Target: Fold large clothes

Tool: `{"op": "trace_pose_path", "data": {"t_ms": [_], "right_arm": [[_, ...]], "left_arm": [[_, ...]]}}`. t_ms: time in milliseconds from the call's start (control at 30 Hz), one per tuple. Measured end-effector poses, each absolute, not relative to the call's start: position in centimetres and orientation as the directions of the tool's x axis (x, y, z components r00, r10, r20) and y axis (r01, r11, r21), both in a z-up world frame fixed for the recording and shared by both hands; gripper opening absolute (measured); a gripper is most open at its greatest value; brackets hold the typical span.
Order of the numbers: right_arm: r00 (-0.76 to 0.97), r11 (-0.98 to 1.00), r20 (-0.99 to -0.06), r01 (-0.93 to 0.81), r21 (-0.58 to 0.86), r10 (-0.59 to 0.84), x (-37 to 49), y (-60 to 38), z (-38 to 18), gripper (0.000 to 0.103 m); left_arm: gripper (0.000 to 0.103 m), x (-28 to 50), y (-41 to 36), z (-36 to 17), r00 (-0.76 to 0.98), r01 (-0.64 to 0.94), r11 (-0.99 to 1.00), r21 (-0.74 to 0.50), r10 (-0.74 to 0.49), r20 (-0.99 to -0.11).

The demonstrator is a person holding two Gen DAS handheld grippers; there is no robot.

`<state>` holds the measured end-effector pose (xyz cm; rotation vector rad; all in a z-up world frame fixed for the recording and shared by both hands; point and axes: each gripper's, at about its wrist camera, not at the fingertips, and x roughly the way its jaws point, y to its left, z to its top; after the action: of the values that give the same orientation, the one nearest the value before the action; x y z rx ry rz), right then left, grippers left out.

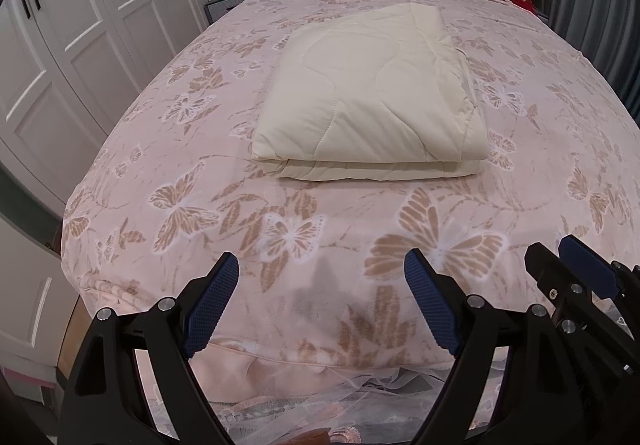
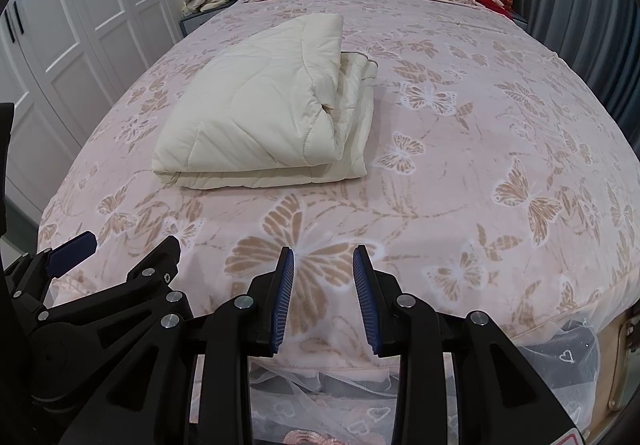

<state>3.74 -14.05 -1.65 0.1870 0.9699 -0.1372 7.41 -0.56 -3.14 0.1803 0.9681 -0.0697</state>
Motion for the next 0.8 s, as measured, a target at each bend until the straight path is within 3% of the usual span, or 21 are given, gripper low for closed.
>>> {"op": "trace_pose_path", "data": {"t_ms": [800], "right_arm": [[0.563,0.977,-0.826,0.196,0.087,-0.039,3.63,-13.67,-1.52,0.032]], "left_arm": [[0.082,7.09,-0.33,-2.8,0.584,0.128,0.983,0.129,0.03,-0.811]]}}
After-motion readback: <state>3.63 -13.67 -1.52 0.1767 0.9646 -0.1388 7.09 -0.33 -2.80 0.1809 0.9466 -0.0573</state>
